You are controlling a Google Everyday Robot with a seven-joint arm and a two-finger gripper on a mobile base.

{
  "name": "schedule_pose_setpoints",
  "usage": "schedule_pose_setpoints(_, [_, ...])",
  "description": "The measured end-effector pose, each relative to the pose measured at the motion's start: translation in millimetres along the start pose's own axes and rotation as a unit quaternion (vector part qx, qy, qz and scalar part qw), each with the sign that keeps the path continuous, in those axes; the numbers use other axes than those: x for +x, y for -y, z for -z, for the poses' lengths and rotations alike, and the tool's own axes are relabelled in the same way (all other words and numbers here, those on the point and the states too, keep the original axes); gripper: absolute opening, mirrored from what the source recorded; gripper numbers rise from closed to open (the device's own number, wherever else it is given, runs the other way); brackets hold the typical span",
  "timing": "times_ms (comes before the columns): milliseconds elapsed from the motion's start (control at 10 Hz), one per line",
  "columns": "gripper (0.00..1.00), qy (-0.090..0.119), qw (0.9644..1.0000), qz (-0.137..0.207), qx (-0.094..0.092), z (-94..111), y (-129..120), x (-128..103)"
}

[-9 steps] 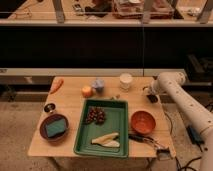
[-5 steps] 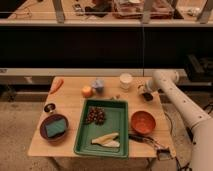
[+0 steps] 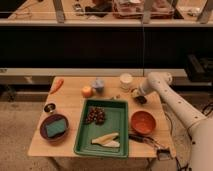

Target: Wipe table surface with eraser

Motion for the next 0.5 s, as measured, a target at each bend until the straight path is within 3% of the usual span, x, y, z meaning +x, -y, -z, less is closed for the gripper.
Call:
schedule_pose_setpoints(200, [0.0,0.011,0.9998,0.011,0.014,-2.1,13.8,-16.1])
schedule_pose_setpoints(500, [0.0,0.019,0.9995,0.019,0.016,8.0,15.1,-34.3])
